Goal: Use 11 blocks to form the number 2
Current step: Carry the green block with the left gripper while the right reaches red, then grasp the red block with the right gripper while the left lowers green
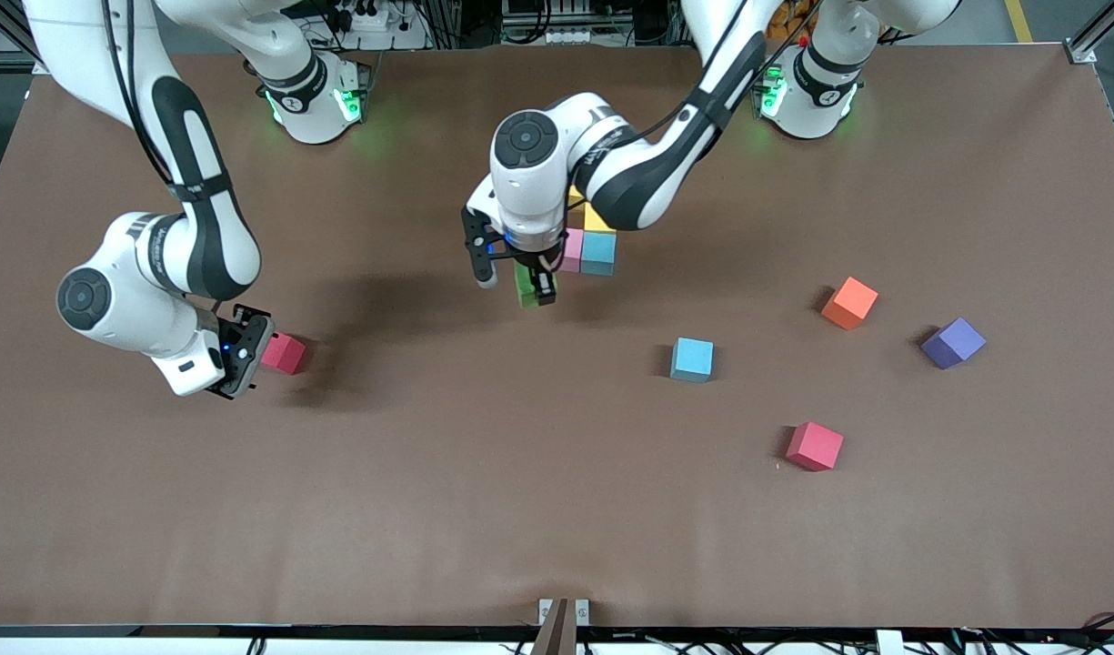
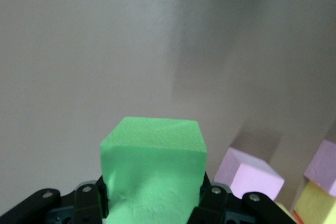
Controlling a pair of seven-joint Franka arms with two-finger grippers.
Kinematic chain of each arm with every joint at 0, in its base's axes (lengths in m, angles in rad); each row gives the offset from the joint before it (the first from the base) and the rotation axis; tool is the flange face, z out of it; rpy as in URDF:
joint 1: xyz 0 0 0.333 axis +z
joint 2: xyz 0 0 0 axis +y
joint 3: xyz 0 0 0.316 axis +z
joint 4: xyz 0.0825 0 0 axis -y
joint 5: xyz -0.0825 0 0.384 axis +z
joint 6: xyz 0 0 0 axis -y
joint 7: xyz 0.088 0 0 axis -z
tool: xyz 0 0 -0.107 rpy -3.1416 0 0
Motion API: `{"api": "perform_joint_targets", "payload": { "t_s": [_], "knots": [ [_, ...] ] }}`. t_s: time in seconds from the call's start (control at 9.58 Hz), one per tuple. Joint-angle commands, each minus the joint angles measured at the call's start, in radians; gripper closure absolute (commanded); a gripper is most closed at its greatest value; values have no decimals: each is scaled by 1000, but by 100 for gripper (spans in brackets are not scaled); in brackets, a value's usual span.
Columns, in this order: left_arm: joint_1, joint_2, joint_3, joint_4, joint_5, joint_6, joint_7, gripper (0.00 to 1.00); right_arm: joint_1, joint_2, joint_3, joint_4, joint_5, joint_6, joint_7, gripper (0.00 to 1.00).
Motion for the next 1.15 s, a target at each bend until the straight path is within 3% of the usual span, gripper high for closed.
{"api": "perform_joint_targets", "payload": {
  "t_s": [0.0,0.21,0.42,0.73,1.04],
  "knots": [
    [-44,51,11,31,-27,59,27,100,-40,51,16,4,75,14,-107,0],
    [-71,66,6,22,-44,61,22,100,-43,84,16,4,172,6,-196,0],
    [-70,57,-35,-2,-61,61,12,100,-43,82,15,32,177,-46,-184,0],
    [-59,2,-72,-106,11,65,15,100,-69,82,15,46,186,-141,-178,0],
    [-47,-65,-92,-264,53,192,22,100,-80,81,13,38,206,-174,-176,0]
  ]
}}
